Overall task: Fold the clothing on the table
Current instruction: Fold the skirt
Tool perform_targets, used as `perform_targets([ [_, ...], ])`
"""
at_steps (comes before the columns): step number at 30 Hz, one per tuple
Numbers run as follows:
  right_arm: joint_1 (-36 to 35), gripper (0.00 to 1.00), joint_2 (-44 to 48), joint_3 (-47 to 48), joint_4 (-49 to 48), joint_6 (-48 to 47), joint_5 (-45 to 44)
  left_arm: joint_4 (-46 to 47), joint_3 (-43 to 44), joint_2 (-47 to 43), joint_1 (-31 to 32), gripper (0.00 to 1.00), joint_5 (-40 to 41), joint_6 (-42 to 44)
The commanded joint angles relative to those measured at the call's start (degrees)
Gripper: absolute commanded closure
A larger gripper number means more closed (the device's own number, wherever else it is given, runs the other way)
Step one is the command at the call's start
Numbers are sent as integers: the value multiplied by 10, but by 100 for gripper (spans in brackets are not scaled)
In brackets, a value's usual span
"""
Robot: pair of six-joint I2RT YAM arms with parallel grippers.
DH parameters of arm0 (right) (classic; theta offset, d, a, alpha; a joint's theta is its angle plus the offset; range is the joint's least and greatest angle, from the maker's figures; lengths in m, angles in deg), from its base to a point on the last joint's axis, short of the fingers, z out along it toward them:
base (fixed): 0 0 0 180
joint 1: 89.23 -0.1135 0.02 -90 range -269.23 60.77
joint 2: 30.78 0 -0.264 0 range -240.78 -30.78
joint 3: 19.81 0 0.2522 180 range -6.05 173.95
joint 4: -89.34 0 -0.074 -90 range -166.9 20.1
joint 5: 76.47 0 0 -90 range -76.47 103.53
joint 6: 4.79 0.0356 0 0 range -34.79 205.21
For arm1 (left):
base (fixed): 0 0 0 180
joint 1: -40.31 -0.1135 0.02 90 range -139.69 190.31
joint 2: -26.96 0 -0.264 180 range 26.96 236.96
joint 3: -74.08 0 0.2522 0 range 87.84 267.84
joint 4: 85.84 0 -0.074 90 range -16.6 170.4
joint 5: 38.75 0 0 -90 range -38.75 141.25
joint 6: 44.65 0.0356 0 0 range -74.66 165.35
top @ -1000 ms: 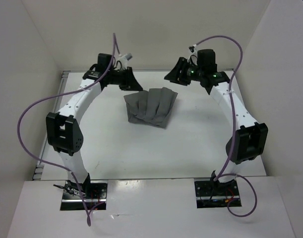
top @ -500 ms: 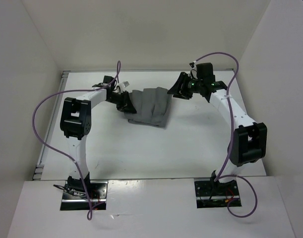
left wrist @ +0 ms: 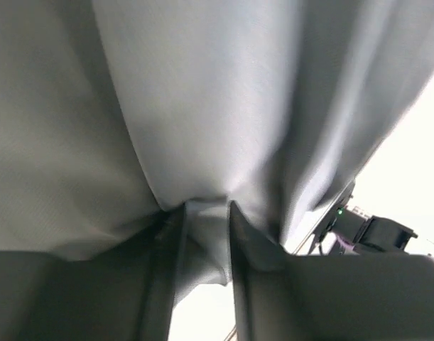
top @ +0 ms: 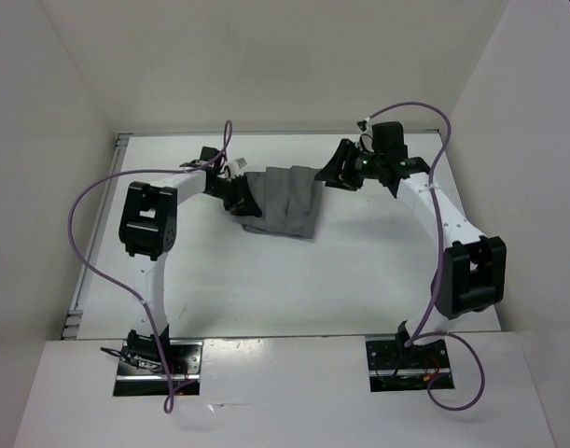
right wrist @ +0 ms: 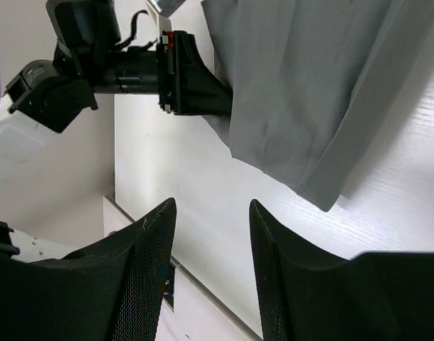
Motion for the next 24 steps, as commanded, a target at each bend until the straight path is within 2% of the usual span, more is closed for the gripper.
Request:
perform_targets([
  [1,4,49,71,-4,-12,-14,-8,11,-12,-130,-8,60,7,0],
  [3,4,44,114,-4,6,-23,-33,16,-34,-201,-14,50,2,12],
  [4,4,42,129,-13,13,-30,-65,16,-43,-268,-14,41,15,20],
  [6,11,39,172,-31,21,-30,-84,11,-65,-322,-14,37,55,31],
  [9,38,37,223,-99,34,-24,-95,11,-143,-408,-14,37,79,21],
  [10,45,37,235,-113,34,-17,-95,37,-207,-422,-14,38,79,9],
  [15,58,36,309,-202,39,4,-100,128,-408,-525,1,40,62,-70],
  [18,72,34,337,-233,39,9,-100,128,-443,-543,7,41,62,-75],
  [24,99,34,355,-250,39,9,-82,136,-458,-571,32,44,80,-108],
])
